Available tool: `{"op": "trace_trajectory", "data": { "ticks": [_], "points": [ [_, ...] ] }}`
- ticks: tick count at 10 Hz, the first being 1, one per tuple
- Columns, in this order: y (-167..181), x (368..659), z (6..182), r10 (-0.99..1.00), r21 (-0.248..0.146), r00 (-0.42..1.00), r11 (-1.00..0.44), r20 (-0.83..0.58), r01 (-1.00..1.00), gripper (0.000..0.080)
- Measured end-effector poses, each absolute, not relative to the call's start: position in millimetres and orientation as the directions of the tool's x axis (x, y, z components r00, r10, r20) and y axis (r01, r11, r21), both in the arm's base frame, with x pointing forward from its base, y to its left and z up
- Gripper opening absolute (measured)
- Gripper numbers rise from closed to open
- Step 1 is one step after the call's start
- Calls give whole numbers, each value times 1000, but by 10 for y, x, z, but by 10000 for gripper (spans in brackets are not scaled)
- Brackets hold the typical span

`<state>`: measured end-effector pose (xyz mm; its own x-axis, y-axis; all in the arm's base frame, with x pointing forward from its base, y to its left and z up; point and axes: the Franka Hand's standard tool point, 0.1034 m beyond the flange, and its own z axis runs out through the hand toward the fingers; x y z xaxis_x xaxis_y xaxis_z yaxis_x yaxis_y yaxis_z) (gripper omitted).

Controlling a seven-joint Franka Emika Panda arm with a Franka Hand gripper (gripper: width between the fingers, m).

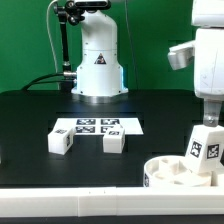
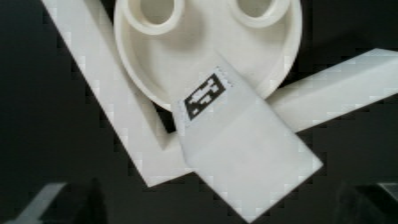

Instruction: Assemble stool

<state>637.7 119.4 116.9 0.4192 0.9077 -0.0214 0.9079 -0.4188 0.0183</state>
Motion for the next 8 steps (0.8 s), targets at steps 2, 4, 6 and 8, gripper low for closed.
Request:
{"op": "trace_trajectory", "data": {
  "ticks": [2, 4, 6, 8],
  "points": [
    [1194, 6382, 1143, 978, 20, 205, -204, -43, 979, 649],
    [1210, 6378, 1118, 996, 16, 59, -58, -62, 998, 649],
    [1173, 6381, 1111, 996, 7, -60, 61, -65, 998, 649],
    [1155, 6376, 1082, 982, -4, -173, 173, -74, 985, 649]
  ]
}}
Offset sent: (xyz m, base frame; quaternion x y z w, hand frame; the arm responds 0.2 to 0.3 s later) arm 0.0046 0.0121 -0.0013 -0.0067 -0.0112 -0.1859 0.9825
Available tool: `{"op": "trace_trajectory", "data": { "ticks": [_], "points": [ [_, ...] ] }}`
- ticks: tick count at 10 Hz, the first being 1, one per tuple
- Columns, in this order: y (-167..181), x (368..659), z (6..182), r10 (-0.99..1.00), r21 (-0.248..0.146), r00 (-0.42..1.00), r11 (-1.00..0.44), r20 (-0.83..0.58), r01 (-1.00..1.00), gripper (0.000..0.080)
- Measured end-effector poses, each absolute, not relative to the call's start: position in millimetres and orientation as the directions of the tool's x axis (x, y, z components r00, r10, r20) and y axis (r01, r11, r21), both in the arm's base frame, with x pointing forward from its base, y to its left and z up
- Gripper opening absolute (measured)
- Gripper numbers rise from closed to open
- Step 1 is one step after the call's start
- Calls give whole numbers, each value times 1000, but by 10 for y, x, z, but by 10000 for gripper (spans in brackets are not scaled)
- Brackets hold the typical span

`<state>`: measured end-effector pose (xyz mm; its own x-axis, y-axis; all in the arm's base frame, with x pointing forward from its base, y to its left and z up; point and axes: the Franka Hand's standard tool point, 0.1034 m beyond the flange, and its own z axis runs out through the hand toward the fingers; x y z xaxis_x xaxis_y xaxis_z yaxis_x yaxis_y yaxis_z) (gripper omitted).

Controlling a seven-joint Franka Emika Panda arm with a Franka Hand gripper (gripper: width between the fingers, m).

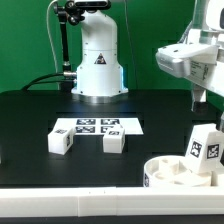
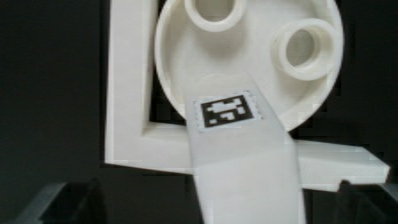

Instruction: Assemble stool

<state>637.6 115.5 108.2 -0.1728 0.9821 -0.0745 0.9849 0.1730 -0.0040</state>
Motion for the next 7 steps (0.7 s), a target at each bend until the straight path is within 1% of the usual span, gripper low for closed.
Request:
{"op": "trace_trajectory", "data": {
  "ticks": [1, 2, 3, 6, 7],
  "points": [
    [1148, 6365, 1042, 971, -14, -227, 226, -79, 974, 649],
    [1124, 6358, 1007, 946, -26, -311, 310, -88, 951, 649],
    [1103, 6353, 989, 930, -34, -356, 355, -91, 934, 649],
    [1069, 6337, 957, 932, -39, -351, 349, -90, 936, 649],
    [1048, 6340, 957, 933, -39, -348, 345, -90, 938, 535]
  ]
}}
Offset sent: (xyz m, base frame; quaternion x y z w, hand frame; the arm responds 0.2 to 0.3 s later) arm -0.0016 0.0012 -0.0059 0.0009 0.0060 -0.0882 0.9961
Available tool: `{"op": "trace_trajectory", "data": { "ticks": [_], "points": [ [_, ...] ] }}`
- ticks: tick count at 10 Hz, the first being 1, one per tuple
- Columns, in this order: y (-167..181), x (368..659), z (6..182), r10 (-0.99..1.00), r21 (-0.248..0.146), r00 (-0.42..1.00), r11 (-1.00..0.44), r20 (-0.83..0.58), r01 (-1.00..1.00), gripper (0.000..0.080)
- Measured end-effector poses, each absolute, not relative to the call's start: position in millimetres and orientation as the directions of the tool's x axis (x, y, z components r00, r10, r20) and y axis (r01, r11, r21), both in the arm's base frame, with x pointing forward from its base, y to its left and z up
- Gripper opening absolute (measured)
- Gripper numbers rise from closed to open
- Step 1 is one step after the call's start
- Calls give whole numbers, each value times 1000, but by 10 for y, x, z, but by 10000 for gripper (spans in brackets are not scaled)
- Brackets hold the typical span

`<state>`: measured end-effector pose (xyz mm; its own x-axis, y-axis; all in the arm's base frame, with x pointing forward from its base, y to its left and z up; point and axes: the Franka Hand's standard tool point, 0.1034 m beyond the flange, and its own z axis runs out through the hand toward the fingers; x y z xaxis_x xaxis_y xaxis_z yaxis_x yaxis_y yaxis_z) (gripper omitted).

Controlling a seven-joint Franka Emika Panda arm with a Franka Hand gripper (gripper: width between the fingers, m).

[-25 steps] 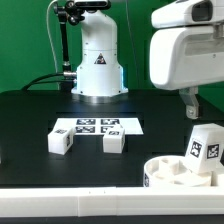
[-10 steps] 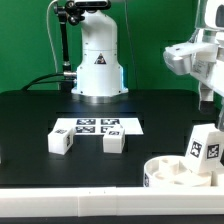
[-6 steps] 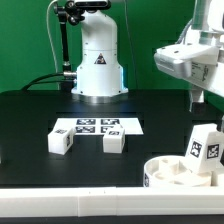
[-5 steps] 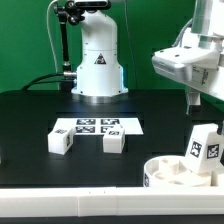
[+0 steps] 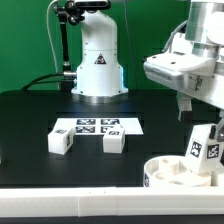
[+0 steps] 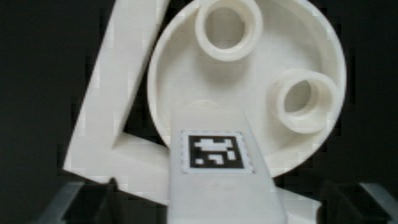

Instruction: Assemble stool

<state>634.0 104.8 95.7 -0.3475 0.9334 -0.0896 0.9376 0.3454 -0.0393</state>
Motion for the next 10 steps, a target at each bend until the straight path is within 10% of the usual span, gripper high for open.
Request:
{"op": "trace_trajectory", "data": {
  "ticks": [5, 10],
  "points": [
    [1026, 6371, 979, 936, -31, -341, 339, -91, 940, 56],
    [1002, 6373, 995, 944, -31, -316, 315, -92, 949, 1]
  ]
}}
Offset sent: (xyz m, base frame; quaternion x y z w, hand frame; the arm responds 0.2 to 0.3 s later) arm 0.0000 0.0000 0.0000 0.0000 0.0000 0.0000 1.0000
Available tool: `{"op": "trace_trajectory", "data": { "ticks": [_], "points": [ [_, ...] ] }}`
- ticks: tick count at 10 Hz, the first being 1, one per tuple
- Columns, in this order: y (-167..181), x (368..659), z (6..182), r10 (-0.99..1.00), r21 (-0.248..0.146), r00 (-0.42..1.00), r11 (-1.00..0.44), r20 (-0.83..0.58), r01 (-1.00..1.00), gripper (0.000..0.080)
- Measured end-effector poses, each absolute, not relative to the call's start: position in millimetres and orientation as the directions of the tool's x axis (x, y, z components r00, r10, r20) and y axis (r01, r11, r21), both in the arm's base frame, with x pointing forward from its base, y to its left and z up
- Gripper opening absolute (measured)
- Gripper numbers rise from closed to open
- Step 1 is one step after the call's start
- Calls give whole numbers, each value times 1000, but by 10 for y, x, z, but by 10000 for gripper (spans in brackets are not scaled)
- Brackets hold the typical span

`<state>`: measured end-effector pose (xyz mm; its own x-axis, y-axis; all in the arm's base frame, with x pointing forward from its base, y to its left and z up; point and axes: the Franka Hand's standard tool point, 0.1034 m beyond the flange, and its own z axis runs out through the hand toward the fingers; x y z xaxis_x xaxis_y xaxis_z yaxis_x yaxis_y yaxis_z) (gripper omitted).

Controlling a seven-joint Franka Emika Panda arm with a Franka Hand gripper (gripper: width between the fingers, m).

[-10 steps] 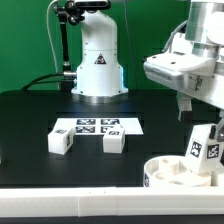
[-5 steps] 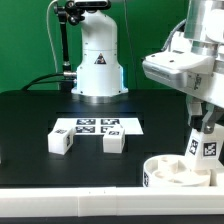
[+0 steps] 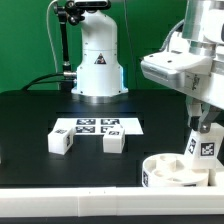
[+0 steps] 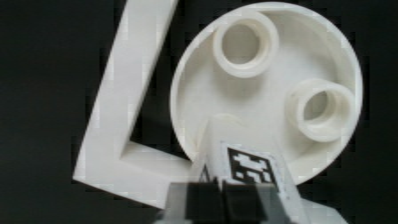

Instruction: Assemble stool

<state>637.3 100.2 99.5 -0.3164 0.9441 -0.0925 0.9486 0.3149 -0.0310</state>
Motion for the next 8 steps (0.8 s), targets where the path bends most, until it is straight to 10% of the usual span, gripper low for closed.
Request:
{"op": "trace_trajectory", "data": {
  "ticks": [4, 8],
  "points": [
    [983, 6354, 1168, 986, -14, -129, 128, -101, 992, 457],
    [971, 6344, 1147, 990, -16, -98, 97, -103, 995, 642]
  ]
}}
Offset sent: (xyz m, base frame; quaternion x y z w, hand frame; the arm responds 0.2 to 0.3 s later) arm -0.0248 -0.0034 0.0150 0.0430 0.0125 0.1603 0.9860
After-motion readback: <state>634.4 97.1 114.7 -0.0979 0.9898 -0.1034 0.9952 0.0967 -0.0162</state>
